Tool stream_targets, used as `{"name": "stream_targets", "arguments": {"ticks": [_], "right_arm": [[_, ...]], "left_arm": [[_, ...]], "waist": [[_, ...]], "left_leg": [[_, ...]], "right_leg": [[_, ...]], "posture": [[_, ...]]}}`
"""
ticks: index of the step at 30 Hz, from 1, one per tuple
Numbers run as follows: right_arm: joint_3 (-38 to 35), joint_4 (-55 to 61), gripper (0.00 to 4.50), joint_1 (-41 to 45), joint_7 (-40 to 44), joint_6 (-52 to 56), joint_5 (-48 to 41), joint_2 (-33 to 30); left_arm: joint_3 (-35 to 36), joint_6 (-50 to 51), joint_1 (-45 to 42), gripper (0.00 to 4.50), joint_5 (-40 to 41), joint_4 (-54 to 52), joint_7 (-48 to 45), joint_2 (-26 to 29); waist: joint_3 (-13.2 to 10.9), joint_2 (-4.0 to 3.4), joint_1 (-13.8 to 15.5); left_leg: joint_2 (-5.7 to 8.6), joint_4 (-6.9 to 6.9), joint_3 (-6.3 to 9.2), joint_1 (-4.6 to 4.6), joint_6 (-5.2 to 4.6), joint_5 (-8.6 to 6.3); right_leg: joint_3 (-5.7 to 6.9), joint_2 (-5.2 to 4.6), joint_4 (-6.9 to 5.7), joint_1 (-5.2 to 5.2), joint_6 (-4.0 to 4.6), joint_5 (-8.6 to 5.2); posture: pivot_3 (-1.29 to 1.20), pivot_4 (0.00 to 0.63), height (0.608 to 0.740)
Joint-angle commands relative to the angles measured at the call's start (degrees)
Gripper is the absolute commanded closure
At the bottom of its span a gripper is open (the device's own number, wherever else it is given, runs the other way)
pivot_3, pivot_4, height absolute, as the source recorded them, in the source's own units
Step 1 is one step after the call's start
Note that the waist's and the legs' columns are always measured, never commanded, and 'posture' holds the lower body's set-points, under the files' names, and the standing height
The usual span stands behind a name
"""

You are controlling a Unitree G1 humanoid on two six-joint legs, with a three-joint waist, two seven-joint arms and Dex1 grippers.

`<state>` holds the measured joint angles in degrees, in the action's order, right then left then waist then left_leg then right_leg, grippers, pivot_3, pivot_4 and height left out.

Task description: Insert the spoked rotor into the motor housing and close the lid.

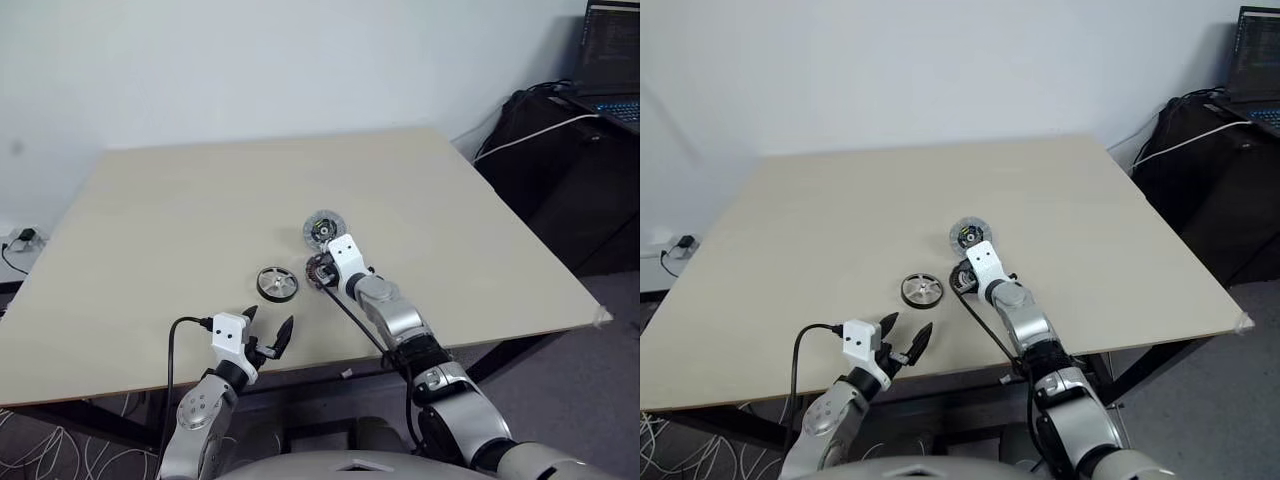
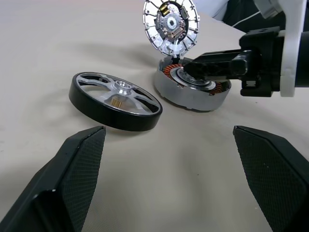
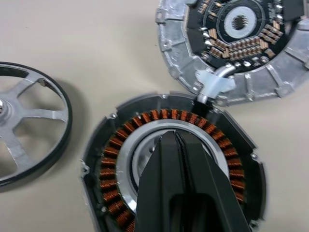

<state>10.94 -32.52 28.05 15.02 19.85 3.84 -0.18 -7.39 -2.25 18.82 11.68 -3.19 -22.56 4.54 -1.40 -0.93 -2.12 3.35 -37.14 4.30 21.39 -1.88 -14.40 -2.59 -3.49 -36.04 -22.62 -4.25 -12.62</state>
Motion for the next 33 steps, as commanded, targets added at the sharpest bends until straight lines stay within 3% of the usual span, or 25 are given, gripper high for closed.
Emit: {"name": "stream_targets", "arguments": {"ticks": [1, 9, 19, 33], "right_arm": [[0.94, -0.19, 4.48, 1.52, 0.65, -0.80, 0.31, 1.04], [1.94, -0.21, 4.48, 0.51, 1.29, -0.71, 0.73, 1.70], [-2.56, 8.75, 4.48, -1.86, 0.76, -1.16, -2.75, 0.13], [-2.15, 1.33, 4.48, -0.39, -0.71, -1.26, -1.13, -0.33]], "left_arm": [[0.05, -1.55, -0.48, 0.00, 0.25, -1.29, 0.07, -0.39], [0.32, -1.92, -0.39, 0.00, 0.38, -0.95, 0.12, -0.51], [0.17, -1.74, -0.31, 0.00, 0.52, -0.84, -0.35, -0.23], [0.26, -1.73, -0.20, 0.00, 0.56, -0.88, -0.13, -0.20]], "waist": [[0.00, 0.00, 0.01], [0.00, 0.00, 0.02], [-0.02, -0.02, 0.04], [-0.01, -0.02, 0.02]], "left_leg": [[0.00, 0.00, 0.00, 0.00, 0.00, 0.00], [0.00, 0.00, 0.00, 0.00, 0.00, 0.00], [0.00, 0.00, 0.01, 0.04, 0.01, -0.01], [0.00, 0.00, 0.01, 0.03, 0.00, 0.00]], "right_leg": [[0.00, 0.00, 0.00, 0.00, 0.00, 0.00], [0.00, -0.01, 0.00, 0.00, 0.01, 0.00], [0.00, -0.01, 0.00, -0.03, -0.09, -0.05], [0.00, -0.01, 0.01, -0.02, -0.05, -0.04]], "posture": [[0.00, 0.000, 0.740], [0.00, 0.000, 0.740], [0.00, 0.000, 0.740], [0.00, 0.000, 0.740]]}}
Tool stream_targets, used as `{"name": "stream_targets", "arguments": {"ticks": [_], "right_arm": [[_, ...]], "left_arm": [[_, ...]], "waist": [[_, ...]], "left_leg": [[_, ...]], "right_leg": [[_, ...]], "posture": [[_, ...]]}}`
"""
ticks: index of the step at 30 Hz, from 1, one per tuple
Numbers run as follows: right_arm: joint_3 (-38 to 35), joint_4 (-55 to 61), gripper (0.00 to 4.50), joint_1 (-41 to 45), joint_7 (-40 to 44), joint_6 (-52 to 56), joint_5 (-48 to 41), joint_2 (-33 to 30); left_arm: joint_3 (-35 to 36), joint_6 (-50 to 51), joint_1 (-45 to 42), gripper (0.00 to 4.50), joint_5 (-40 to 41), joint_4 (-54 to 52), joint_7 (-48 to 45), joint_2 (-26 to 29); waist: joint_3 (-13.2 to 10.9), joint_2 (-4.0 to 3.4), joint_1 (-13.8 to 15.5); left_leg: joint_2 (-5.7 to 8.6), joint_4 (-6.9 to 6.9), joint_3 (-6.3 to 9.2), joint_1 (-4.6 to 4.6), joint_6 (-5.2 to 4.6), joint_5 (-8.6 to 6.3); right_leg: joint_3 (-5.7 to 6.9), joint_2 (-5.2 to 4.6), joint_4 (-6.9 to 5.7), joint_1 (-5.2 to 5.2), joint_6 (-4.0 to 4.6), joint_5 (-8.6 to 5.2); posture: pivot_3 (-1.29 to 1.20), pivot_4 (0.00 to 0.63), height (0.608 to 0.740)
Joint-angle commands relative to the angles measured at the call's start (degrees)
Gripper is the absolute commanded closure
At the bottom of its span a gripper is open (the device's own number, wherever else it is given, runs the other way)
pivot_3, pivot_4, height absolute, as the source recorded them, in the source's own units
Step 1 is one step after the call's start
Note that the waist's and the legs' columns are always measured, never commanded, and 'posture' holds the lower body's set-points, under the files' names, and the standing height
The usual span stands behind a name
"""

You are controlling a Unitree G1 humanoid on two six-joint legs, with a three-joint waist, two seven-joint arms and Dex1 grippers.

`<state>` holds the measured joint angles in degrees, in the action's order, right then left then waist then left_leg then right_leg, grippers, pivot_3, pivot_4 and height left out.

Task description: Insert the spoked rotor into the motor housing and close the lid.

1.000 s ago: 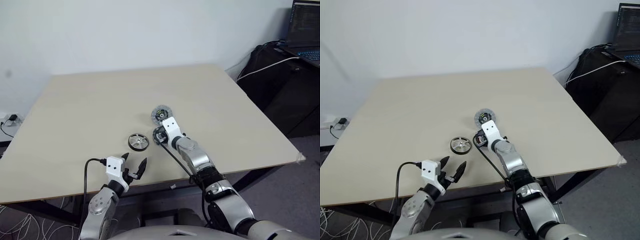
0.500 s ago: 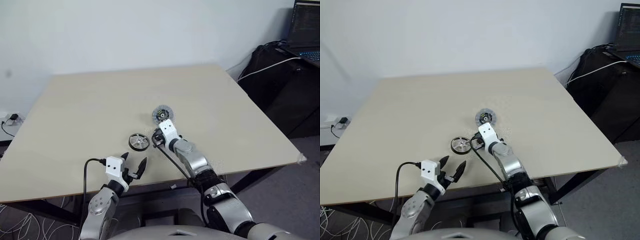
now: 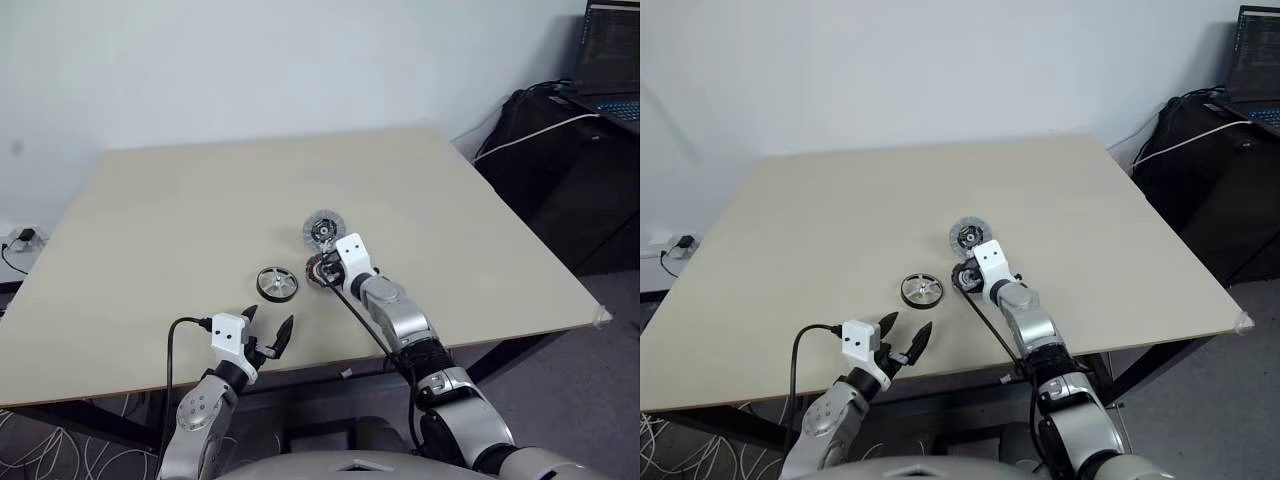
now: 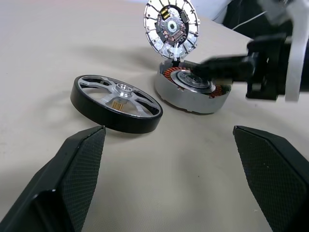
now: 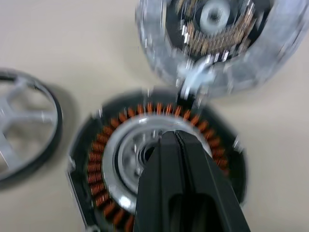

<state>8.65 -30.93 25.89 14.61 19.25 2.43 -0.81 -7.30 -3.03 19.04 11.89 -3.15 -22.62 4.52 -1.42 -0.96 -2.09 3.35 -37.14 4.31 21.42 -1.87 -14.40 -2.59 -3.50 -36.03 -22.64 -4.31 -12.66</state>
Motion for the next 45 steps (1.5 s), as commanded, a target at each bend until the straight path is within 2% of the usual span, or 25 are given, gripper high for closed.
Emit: {"name": "stream_targets", "arguments": {"ticks": [1, 14, 26, 38, 45], "right_arm": [[0.17, -0.65, 4.48, 1.93, -0.30, -0.76, 0.38, 0.34], [1.37, 0.84, 4.48, 0.63, 1.34, 0.35, 0.79, 1.43], [3.69, 9.78, 4.48, -6.73, 2.97, 5.17, 0.93, 0.33], [-0.52, 14.13, 4.48, -3.17, 0.11, 2.70, -1.49, 1.15], [-0.10, 12.33, 4.48, -1.59, -0.16, 2.57, -1.12, 1.58]], "left_arm": [[0.16, -0.91, -0.43, 0.00, 0.33, -0.99, -0.04, -0.18], [-0.06, -0.60, -0.13, 0.00, 0.38, -1.60, -0.04, -0.14], [-0.20, -0.08, -0.73, 0.00, 0.50, -1.53, -0.24, -0.12], [-0.62, 1.46, 0.10, 0.00, 0.45, -4.16, 0.29, -0.16], [-0.60, 1.93, -0.11, 0.00, 0.49, -4.40, 0.26, -0.19]], "waist": [[0.00, 0.01, 0.01], [0.00, 0.00, 0.00], [0.06, 0.04, 0.03], [0.00, 0.04, 0.06], [0.01, 0.04, 0.05]], "left_leg": [[0.00, 0.00, 0.00, -0.01, 0.00, 0.00], [0.00, 0.00, 0.00, -0.01, 0.00, 0.00], [-0.01, 0.01, 0.01, -0.06, 0.22, -0.13], [-0.01, 0.02, 0.01, -0.02, 0.19, -0.11], [0.00, 0.05, 0.01, -0.01, 0.02, -0.01]], "right_leg": [[0.00, 0.00, 0.00, 0.01, 0.00, 0.00], [0.00, 0.00, 0.00, 0.02, -0.01, 0.00], [0.01, -0.01, 0.00, 0.06, -0.07, -0.06], [0.01, -0.01, 0.00, 0.02, -0.07, -0.06], [0.02, -0.01, 0.01, -0.01, -0.05, -0.06]], "posture": [[0.00, 0.000, 0.740], [0.00, 0.000, 0.740], [0.00, 0.000, 0.740], [0.00, 0.000, 0.740], [0.00, 0.000, 0.740]]}}
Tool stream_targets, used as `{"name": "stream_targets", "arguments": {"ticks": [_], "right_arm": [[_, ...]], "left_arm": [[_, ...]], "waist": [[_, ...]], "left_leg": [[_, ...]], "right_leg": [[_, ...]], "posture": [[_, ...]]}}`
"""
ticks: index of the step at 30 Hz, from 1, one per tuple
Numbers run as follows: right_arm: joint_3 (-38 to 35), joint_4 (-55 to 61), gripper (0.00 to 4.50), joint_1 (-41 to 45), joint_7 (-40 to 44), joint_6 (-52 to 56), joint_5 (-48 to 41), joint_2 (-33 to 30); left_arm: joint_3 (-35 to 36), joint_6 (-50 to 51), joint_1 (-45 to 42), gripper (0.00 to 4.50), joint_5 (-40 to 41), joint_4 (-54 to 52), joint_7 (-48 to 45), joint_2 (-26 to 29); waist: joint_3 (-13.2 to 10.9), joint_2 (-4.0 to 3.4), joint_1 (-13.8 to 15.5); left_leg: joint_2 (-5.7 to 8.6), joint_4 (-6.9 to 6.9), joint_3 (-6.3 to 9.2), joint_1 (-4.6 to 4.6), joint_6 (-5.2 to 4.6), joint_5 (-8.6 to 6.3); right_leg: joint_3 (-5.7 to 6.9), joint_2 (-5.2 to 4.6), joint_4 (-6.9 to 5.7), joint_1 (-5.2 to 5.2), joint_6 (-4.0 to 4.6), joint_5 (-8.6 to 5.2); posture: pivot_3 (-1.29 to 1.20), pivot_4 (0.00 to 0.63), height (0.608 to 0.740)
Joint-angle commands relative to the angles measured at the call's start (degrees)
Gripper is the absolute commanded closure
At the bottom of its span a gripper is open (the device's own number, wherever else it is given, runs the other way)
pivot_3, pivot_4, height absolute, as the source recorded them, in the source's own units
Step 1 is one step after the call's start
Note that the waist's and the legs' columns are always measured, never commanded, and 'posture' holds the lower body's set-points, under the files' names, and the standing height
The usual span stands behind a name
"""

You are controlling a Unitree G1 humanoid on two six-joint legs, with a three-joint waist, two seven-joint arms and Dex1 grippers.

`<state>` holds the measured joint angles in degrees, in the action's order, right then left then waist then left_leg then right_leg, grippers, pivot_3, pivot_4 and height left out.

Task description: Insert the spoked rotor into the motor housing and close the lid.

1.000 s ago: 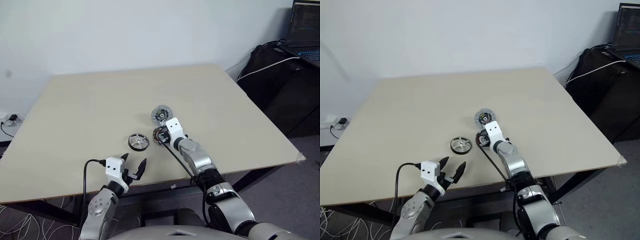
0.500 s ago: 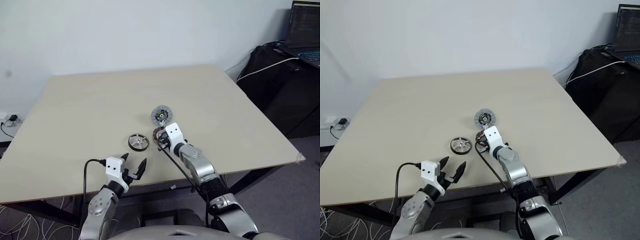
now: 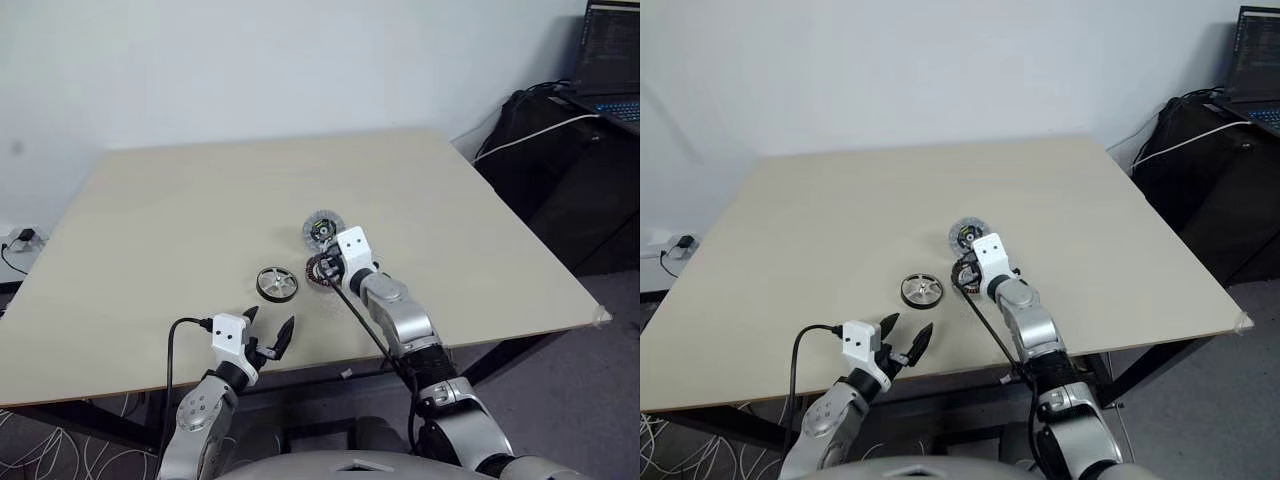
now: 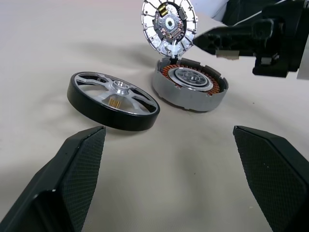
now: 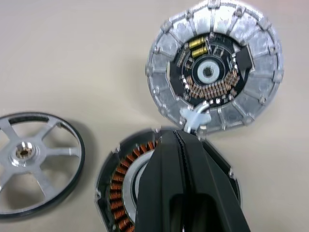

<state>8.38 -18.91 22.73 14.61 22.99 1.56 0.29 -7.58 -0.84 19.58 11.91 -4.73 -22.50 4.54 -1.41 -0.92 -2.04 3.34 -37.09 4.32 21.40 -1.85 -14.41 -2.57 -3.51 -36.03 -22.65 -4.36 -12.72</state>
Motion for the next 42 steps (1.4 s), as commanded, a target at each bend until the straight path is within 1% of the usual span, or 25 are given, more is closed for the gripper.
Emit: {"name": "stream_targets", "arguments": {"ticks": [1, 8, 12, 17, 23, 29, 35, 37, 42], "right_arm": [[0.30, -0.09, 4.48, 1.70, -0.14, -1.19, -0.13, 0.49], [3.25, -6.22, 4.48, 1.87, 1.12, 0.50, 1.57, 0.43], [4.28, -6.20, 4.48, 0.34, 1.32, 1.15, 1.97, 0.10], [3.22, -2.28, 4.48, -0.06, 1.95, 0.06, 0.68, 0.03], [0.88, 0.97, 4.48, 2.12, 1.44, -1.01, -0.86, -0.09], [0.50, -1.73, 4.48, 3.81, 1.00, -1.92, -0.39, -0.23], [1.63, -4.69, 4.48, 2.77, 1.44, -2.38, 0.46, -0.39], [2.58, -3.73, 4.48, 1.70, 2.25, -2.53, 0.59, -0.40], [6.73, 6.61, 4.48, -4.22, 6.49, -1.79, -0.35, -0.63]], "left_arm": [[-0.30, -0.22, -0.65, 0.00, 0.47, -2.82, 0.14, -0.22], [0.04, -0.67, -0.70, 0.00, 0.49, -2.23, 0.20, -0.41], [0.29, -1.11, -0.64, 0.00, 0.49, -1.80, 0.25, -0.58], [0.35, -1.13, -0.77, 0.00, 0.62, -1.47, -0.06, -0.61], [0.33, -0.99, -1.05, 0.00, 0.73, -1.24, -0.36, -0.54], [0.41, -1.05, -1.03, 0.00, 0.70, -1.27, -0.18, -0.60], [0.56, -1.34, -0.80, 0.00, 0.69, -1.17, -0.04, -0.70], [0.58, -1.52, -0.81, 0.00, 0.63, -0.99, -0.06, -0.70], [1.00, -1.94, -1.04, 0.00, -0.07, -0.01, 0.70, -0.62]], "waist": [[0.00, 0.00, 0.00], [0.00, 0.00, -0.04], [0.03, 0.01, -0.03], [0.03, 0.01, -0.04], [0.00, 0.00, 0.00], [0.00, 0.00, 0.00], [0.00, 0.00, -0.01], [0.00, 0.00, -0.01], [0.00, 0.00, -0.02]], "left_leg": [[0.00, 0.00, 0.00, 0.01, 0.00, 0.00], [0.00, 0.00, 0.00, 0.02, 0.00, 0.00], [0.00, 0.00, 0.00, 0.00, 0.01, 0.00], [0.00, -0.01, 0.00, 0.00, 0.10, -0.05], [0.00, -0.01, 0.00, 0.06, 0.03, -0.02], [0.00, 0.00, 0.00, 0.06, 0.01, 0.00], [0.01, 0.00, 0.00, 0.06, 0.00, 0.00], [0.01, 0.00, 0.00, 0.06, 0.00, 0.00], [0.00, 0.01, 0.01, 0.12, 0.00, 0.00]], "right_leg": [[0.00, 0.00, 0.00, -0.02, 0.01, 0.00], [0.00, 0.00, 0.00, -0.02, 0.02, 0.01], [0.00, 0.00, 0.00, 0.00, 0.03, 0.01], [0.00, 0.00, 0.00, 0.01, 0.00, 0.00], [0.00, 0.00, 0.00, -0.05, 0.00, 0.00], [0.01, 0.00, 0.00, -0.06, 0.00, 0.01], [0.00, 0.00, 0.00, -0.06, 0.08, 0.05], [0.00, 0.00, 0.00, -0.06, 0.08, 0.05], [0.00, 0.00, 0.00, -0.12, 0.03, -0.01]], "posture": [[0.00, 0.000, 0.740], [0.00, 0.000, 0.740], [0.00, 0.000, 0.740], [0.00, 0.000, 0.740], [0.00, 0.000, 0.740], [0.00, 0.000, 0.740], [0.00, 0.000, 0.740], [0.00, 0.000, 0.740], [0.00, 0.000, 0.740]]}}
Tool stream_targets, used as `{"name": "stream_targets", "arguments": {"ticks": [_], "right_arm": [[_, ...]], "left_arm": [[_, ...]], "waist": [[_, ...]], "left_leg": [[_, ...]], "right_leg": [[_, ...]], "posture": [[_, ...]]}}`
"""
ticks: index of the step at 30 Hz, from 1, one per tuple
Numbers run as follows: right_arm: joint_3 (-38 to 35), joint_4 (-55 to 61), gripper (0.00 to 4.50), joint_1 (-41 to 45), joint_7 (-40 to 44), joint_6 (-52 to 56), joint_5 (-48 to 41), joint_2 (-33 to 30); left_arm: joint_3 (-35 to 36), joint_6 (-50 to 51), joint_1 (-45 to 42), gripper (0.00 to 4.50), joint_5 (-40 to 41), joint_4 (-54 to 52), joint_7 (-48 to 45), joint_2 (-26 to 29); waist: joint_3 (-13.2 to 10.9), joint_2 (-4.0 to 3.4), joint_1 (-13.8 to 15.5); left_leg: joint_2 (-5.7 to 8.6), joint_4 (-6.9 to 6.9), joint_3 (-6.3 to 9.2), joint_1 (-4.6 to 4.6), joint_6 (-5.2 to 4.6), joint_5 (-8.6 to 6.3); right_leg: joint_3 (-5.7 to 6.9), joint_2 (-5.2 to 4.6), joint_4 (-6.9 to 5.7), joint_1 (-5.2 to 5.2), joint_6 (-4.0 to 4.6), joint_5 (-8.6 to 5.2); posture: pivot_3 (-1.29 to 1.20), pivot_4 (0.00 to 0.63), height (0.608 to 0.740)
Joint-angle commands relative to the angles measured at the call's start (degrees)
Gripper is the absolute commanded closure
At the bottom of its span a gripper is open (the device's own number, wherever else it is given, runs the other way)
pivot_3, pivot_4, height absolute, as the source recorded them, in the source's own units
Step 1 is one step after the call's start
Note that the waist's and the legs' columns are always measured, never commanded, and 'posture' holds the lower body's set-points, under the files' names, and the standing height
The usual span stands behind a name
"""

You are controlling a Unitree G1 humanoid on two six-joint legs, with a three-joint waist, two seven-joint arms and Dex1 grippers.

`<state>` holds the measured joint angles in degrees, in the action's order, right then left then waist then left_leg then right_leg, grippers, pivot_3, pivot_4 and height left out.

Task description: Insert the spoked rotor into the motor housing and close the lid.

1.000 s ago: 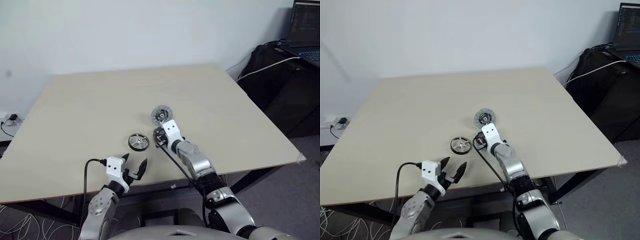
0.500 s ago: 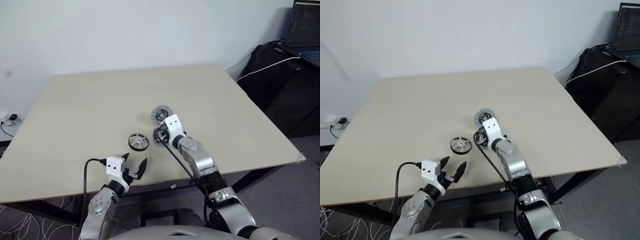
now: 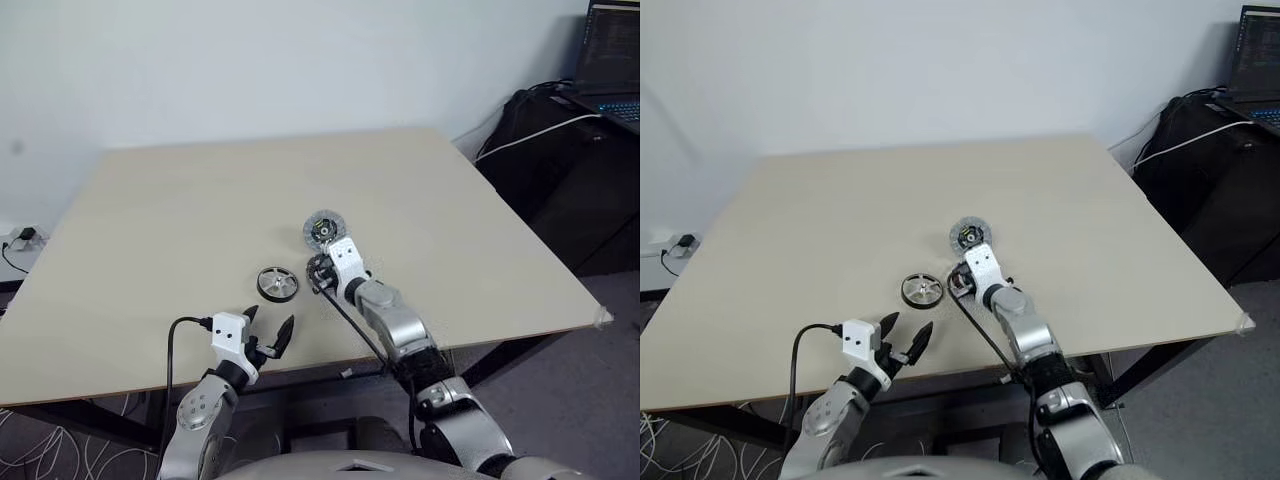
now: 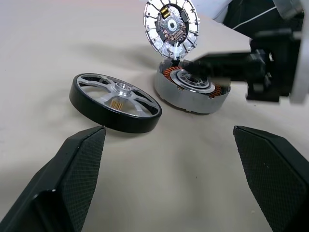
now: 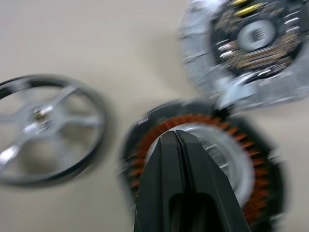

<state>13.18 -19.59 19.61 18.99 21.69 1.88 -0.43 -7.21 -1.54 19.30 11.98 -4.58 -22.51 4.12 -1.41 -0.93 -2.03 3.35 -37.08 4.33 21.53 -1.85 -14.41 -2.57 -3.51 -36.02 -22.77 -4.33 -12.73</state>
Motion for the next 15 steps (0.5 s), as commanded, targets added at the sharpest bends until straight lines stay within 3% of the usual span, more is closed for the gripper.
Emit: {"name": "stream_targets", "arguments": {"ticks": [1, 6, 15], "right_arm": [[2.56, 10.22, 4.48, -2.77, 2.66, 0.00, -0.90, -0.14], [2.92, 22.13, 4.48, -9.34, 3.77, 2.34, -2.34, -2.01], [-0.81, 33.26, 4.48, -16.12, 1.28, 6.70, -4.66, -4.96]], "left_arm": [[1.05, -1.13, -0.86, 0.00, -0.31, 0.16, 1.35, -0.27], [3.89, 2.05, -1.15, 0.00, 2.29, 0.63, 3.98, -1.55], [9.98, 14.58, -7.06, 0.00, 15.27, 0.98, 3.95, -5.50]], "waist": [[0.00, 0.00, 0.01], [-0.02, 0.05, 0.60], [-0.27, 0.44, 1.31]], "left_leg": [[0.00, 0.00, 0.00, 0.00, 0.00, 0.00], [-0.01, -0.05, 0.02, 0.01, 0.19, -0.11], [-0.01, -0.18, 0.04, 0.05, 0.26, -0.15]], "right_leg": [[0.00, 0.00, 0.00, 0.00, 0.00, 0.00], [0.02, -0.02, 0.00, 0.02, -0.06, 0.00], [0.11, -0.03, 0.00, 0.06, -0.13, 0.02]], "posture": [[0.00, 0.000, 0.740], [0.00, 0.000, 0.740], [0.00, 0.000, 0.740]]}}
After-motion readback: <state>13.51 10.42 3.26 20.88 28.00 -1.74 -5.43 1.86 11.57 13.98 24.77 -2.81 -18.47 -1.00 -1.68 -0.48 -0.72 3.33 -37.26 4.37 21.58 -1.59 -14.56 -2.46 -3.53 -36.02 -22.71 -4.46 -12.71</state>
